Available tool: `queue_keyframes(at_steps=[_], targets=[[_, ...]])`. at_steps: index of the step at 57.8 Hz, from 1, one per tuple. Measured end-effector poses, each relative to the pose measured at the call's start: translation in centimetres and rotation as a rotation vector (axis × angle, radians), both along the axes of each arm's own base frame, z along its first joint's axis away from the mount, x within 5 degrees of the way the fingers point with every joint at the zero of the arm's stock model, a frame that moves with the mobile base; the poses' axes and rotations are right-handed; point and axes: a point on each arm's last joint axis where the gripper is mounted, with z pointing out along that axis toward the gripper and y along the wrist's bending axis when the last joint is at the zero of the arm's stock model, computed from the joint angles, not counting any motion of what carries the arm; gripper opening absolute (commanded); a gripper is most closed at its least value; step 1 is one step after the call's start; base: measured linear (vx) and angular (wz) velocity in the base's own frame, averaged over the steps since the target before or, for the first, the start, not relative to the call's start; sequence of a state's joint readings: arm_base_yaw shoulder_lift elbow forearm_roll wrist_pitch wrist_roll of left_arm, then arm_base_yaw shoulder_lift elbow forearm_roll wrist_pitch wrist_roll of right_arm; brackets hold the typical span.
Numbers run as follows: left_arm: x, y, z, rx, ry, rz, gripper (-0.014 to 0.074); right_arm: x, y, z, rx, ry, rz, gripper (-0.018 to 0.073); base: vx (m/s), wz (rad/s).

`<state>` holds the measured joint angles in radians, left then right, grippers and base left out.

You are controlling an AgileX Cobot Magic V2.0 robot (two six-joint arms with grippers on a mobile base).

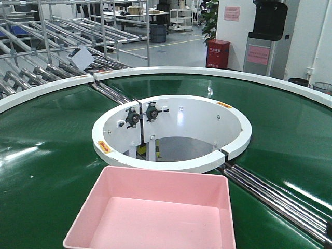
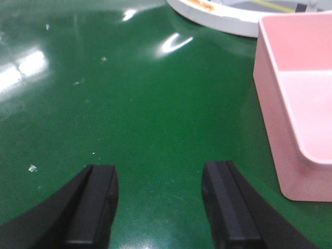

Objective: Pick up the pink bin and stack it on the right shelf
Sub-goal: 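Move both grippers down to opposite rims of the pink bin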

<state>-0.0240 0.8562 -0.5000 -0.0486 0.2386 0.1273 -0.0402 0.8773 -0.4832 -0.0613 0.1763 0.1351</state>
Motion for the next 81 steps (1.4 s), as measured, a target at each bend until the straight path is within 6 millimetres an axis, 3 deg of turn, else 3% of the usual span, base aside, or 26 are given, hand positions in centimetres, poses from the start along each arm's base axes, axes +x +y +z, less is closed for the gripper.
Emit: queue_keyframes(at_steps=[8,21,33,46,55,69,76,81], targets=[[3.7,-1.1,2.2,0.001,0.034,-0.048,0.0501,2.6,1.5,0.2,-0.017,0.146,0.087,0.0467,0.00,0.00],[10.8,-4.1,3.8,0.011,0.153,-0.142,0.0501,9.4,7.0,0.9,-0.024,0.266,0.263,0.0467,0.00,0.00],[16.5,-6.9,3.1,0.024,0.284,-0.199,0.0501,15.8,10.0,-0.8,0.063,0.452,0.216,0.0467,0.00,0.00],[20.9,-8.8,0.2,-0.025,0.413,-0.253,0.0501,20.2,11.4,-3.2,0.101,0.559,0.189,0.0467,0.00,0.00],[22.6,-9.8,-2.4,-0.067,0.480,-0.287,0.0501,21.5,11.8,-5.1,0.104,0.625,0.171,0.0449,0.00,0.00],[23.4,-10.5,-6.4,-0.104,0.600,-0.324,0.0479,21.8,11.9,-6.9,0.099,0.685,0.159,0.0363,0.00,0.00],[23.4,-10.6,-7.1,-0.103,0.623,-0.327,0.0369,21.7,11.9,-6.9,0.106,0.692,0.158,0.0263,0.00,0.00],[23.5,-10.6,-7.2,-0.104,0.624,-0.327,0.0230,21.7,12.0,-6.9,0.113,0.699,0.156,0.0150,0.00,0.00]])
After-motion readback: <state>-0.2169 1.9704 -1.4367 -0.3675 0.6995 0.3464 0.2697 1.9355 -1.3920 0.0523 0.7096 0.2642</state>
